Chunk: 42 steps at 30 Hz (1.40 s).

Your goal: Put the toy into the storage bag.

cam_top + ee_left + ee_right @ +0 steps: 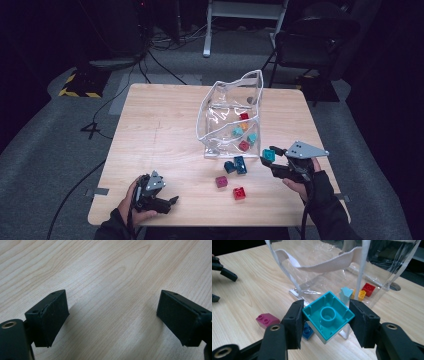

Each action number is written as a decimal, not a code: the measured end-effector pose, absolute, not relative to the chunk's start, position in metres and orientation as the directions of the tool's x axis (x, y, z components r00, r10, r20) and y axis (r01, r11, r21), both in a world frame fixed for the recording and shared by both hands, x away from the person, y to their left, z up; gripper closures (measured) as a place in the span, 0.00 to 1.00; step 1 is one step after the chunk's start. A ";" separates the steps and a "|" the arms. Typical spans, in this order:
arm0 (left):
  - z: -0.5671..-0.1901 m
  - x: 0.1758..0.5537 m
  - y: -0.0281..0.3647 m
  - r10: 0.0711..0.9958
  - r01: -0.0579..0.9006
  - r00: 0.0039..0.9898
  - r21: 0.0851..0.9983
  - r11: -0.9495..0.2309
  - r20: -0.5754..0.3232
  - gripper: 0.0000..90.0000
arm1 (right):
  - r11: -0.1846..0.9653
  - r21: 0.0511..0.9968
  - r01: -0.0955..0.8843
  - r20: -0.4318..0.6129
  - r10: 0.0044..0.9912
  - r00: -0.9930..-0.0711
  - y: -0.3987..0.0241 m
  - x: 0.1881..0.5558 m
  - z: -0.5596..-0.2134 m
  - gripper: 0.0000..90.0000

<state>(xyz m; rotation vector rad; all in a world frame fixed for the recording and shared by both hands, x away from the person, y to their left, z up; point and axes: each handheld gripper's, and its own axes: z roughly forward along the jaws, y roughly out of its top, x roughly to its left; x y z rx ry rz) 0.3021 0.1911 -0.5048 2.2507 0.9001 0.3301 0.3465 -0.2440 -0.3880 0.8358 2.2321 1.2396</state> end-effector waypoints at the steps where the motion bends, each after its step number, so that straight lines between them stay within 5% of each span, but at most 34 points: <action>1: -0.505 0.302 0.191 0.685 0.513 0.729 0.676 -0.529 -0.017 0.12 | 0.412 0.865 0.286 -0.095 0.694 -0.713 -0.244 0.347 -0.386 0.53; 42: -0.505 0.302 0.191 0.684 0.513 0.729 0.676 -0.529 -0.017 0.12 | 0.388 0.902 0.188 -0.174 0.726 -0.666 -0.228 0.370 -0.304 0.53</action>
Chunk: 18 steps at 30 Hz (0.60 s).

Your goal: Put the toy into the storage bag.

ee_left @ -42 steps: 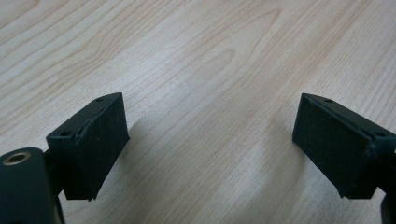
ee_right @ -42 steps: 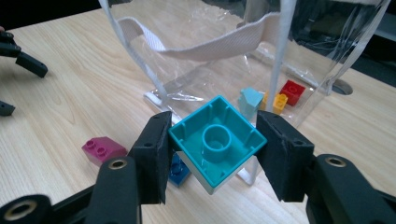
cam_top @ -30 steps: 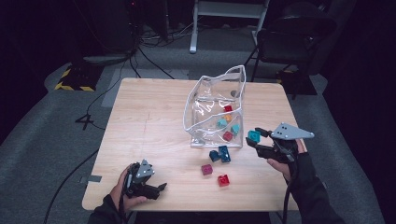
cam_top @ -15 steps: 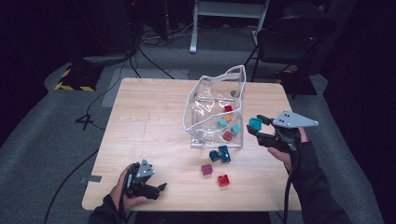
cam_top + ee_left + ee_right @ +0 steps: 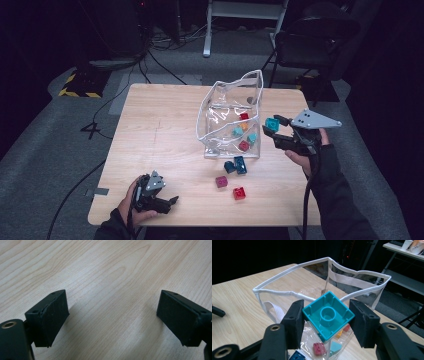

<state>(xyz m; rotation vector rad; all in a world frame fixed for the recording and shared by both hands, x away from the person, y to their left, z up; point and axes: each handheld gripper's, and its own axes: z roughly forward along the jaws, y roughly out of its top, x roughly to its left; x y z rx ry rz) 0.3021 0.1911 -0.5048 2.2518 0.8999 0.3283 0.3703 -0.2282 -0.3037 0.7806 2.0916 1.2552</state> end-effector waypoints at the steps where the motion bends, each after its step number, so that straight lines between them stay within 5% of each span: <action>1: -0.505 0.302 0.191 0.684 0.513 0.729 0.676 -0.530 -0.016 0.12 | 0.387 0.903 0.186 -0.174 0.727 -0.664 -0.228 0.370 -0.302 0.53; 18: -0.505 0.302 0.191 0.684 0.513 0.729 0.676 -0.530 -0.016 0.12 | 0.383 0.908 0.171 -0.183 0.729 -0.660 -0.209 0.386 -0.286 0.53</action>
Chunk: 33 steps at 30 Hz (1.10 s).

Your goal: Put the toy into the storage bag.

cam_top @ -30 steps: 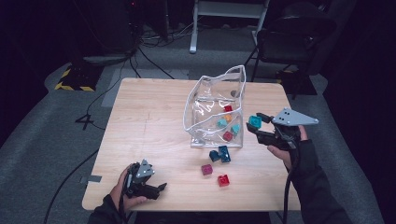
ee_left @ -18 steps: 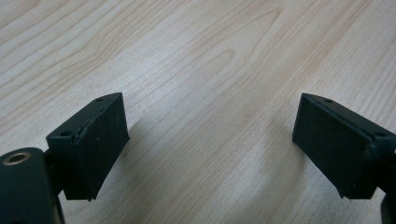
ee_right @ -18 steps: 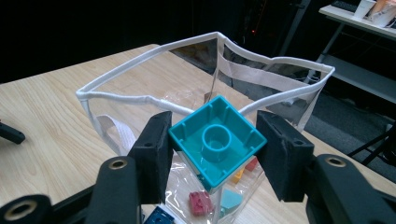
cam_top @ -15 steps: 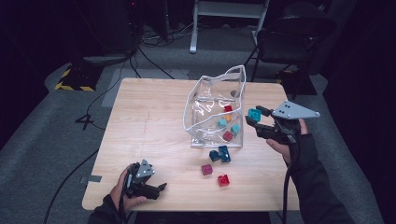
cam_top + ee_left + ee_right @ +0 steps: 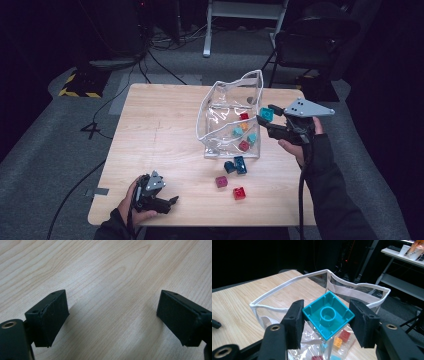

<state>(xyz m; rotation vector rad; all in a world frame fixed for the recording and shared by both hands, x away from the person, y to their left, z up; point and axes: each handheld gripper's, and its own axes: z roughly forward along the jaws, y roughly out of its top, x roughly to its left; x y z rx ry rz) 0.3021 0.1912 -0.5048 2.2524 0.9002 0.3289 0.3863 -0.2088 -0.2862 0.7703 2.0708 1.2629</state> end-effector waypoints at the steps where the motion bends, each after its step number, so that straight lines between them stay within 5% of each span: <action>1: -0.505 0.302 0.191 0.684 0.513 0.729 0.676 -0.530 -0.016 0.12 | 0.383 0.908 0.170 -0.184 0.729 -0.659 -0.207 0.388 -0.285 0.53; 33: -0.505 0.302 0.191 0.684 0.513 0.730 0.675 -0.530 -0.017 0.12 | 0.376 0.899 0.224 -0.157 0.755 -0.637 -0.149 0.433 -0.285 0.53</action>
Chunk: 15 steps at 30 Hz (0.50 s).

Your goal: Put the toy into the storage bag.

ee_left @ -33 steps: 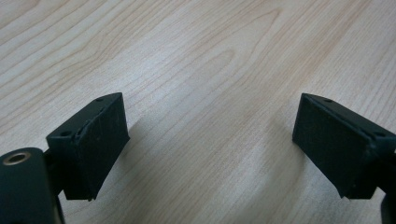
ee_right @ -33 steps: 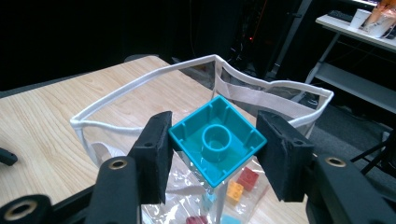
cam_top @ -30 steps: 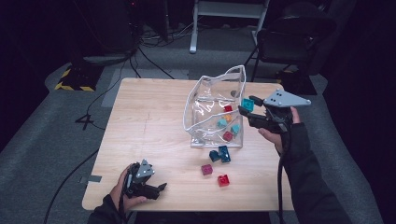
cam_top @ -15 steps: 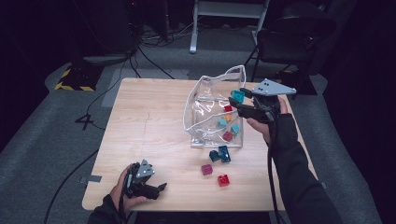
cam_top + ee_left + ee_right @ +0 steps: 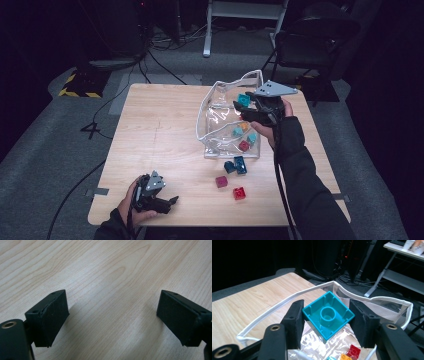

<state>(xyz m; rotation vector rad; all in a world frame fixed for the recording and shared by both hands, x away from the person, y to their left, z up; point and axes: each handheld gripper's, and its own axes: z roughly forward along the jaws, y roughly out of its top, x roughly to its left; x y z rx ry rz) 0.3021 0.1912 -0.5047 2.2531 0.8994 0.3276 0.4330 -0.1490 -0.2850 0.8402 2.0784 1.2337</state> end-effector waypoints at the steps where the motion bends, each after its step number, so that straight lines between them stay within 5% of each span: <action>1: -0.505 0.302 0.191 0.684 0.513 0.729 0.675 -0.530 -0.017 0.12 | 0.373 0.899 0.230 -0.152 0.758 -0.634 -0.149 0.435 -0.286 0.53; 15: -0.505 0.302 0.191 0.684 0.513 0.730 0.676 -0.529 -0.019 0.12 | 0.358 0.886 0.293 -0.121 0.791 -0.600 -0.154 0.456 -0.299 0.53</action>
